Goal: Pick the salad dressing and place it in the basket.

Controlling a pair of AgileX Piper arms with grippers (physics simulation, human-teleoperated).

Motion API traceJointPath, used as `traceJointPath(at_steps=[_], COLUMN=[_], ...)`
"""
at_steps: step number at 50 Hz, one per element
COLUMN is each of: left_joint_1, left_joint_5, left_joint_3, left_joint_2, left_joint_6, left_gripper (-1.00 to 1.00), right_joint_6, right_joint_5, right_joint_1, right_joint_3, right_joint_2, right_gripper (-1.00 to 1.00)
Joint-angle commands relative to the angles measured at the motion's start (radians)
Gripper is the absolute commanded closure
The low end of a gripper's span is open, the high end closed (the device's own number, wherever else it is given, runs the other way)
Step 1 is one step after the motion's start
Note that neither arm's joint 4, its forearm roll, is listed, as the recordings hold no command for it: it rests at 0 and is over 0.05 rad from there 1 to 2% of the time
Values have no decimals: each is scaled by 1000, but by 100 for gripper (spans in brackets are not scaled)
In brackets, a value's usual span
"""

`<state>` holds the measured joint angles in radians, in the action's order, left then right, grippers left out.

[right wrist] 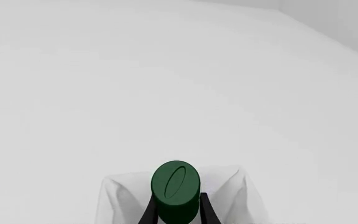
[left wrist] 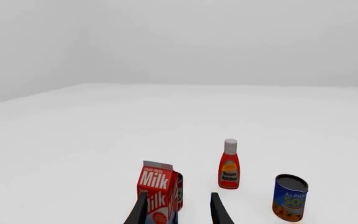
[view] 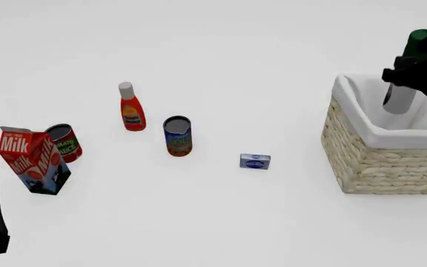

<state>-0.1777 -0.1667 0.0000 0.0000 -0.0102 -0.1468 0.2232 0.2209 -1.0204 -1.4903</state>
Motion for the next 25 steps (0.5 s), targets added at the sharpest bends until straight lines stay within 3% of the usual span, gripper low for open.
traceJointPath(at_steps=[1, 25], left_joint_1=[-5, -11], left_joint_5=[5, 9], left_joint_3=[0, 0], left_joint_2=[0, 0], left_joint_6=[0, -2], left_gripper=[-100, -100], right_joint_6=[23, 39], right_joint_5=[24, 23], right_joint_1=[11, 20], right_joint_3=[-12, -43], right_joint_2=[-40, -93], right_gripper=[100, 100])
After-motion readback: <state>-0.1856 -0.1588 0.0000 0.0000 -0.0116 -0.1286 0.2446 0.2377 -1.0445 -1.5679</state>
